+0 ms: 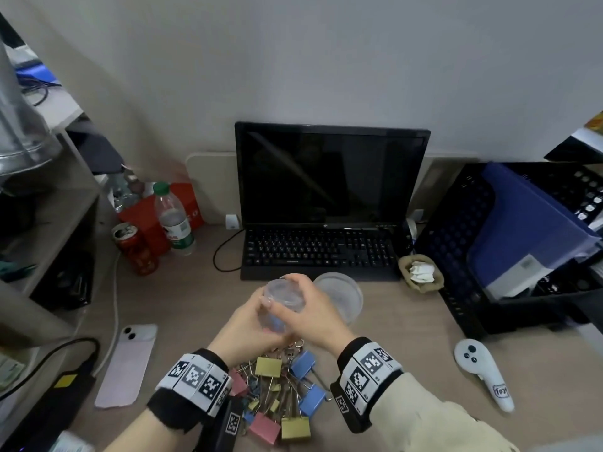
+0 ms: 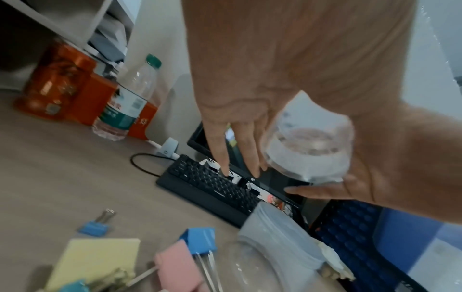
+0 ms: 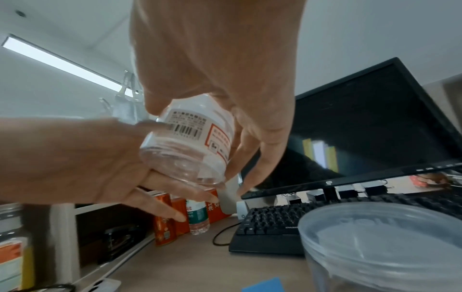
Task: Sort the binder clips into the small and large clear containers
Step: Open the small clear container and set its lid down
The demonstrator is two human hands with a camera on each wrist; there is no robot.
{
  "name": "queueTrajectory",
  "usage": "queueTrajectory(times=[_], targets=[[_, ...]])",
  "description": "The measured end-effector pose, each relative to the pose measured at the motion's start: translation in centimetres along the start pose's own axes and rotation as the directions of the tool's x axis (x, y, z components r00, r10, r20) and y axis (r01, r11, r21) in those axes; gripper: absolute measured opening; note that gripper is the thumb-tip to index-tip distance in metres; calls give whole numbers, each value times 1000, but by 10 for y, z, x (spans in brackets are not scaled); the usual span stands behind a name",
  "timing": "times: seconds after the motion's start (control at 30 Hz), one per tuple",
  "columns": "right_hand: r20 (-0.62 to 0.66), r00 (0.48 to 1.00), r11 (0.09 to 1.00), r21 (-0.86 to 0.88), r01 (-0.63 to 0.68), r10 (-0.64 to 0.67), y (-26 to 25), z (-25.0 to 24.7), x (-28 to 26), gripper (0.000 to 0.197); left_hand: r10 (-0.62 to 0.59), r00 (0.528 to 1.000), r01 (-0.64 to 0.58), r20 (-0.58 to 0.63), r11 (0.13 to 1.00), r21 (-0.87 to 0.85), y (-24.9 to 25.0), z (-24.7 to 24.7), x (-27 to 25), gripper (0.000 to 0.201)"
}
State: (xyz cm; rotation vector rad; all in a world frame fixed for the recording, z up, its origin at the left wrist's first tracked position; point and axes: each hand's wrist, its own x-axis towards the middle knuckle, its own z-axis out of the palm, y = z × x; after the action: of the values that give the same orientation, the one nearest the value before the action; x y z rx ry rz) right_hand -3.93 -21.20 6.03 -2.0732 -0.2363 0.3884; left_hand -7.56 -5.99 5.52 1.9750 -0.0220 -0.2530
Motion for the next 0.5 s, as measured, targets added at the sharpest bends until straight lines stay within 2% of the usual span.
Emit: queueTrajectory(times=[0.07, 0.1, 0.13, 0.2, 0.27, 0.37, 0.5], targets=[[4, 1000, 998, -63, 8, -8, -5, 3, -6, 76, -29, 996, 28, -81, 1000, -12, 1, 4, 3, 67], [-3, 1000, 990, -142, 7, -7, -8, 2, -9, 77, -28, 995, 32, -95, 999, 34, 3, 4, 3, 65], [-10, 1000, 969, -248, -2, -1, -10, 1, -11, 78, -16, 995, 29, -101, 991, 129, 8, 4, 1, 62], [-13, 999, 896, -442, -34, 32, -13, -3, -13, 83, 55, 995, -20, -79, 920, 392, 19, 4, -3, 57], [-27, 998, 847, -528, -58, 52, -12, -5, -12, 85, 118, 993, -89, -27, 860, 503, 26, 8, -6, 50], [-26, 1000, 843, -538, -26, 14, -10, -5, -13, 75, 93, 995, -93, 25, 873, 479, 25, 7, -5, 38], [97, 995, 854, -517, 59, -10, -5, -2, -15, 57, -32, 989, -16, 143, 945, 326, 6, -3, -2, 35]])
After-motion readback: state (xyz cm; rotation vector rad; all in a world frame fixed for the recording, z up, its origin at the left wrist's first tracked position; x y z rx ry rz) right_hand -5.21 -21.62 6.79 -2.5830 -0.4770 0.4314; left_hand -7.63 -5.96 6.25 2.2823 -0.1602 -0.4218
